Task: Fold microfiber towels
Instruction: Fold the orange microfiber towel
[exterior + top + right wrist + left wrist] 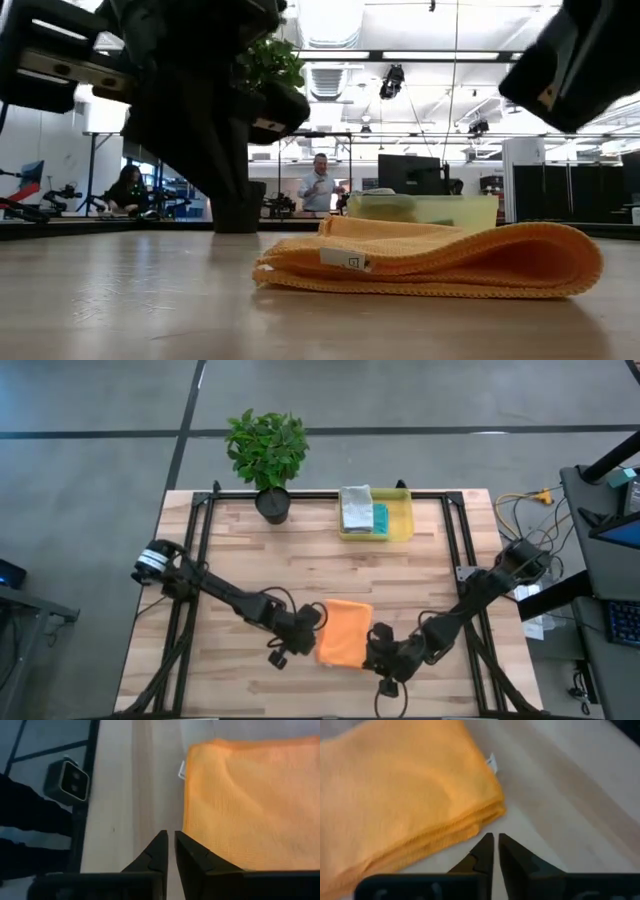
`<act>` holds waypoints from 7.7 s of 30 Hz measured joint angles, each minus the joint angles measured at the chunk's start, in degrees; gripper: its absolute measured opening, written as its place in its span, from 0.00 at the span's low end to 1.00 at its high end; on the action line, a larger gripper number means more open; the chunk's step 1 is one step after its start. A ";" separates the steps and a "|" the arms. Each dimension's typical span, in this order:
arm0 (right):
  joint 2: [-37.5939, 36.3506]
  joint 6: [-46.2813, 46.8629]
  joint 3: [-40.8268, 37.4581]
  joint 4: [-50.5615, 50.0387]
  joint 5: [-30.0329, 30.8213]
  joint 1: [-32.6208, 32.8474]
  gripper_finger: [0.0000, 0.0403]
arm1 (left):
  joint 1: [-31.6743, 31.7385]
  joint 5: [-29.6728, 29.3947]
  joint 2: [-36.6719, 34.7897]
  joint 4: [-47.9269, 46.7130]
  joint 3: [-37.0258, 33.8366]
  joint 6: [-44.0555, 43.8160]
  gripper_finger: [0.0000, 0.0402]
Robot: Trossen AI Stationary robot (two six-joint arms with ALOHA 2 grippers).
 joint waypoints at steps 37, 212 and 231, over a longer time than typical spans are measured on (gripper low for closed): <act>0.89 6.45 -3.27 -0.43 0.53 2.25 0.17 | -3.86 -12.74 13.36 6.88 4.07 4.68 0.58; -17.39 15.03 -31.61 26.10 13.99 -1.44 0.17 | 14.88 2.44 -0.05 34.57 -9.98 -33.43 0.26; -0.30 -0.15 -14.33 26.21 11.60 -1.45 0.16 | 8.67 3.43 6.72 31.88 -1.77 -27.26 0.00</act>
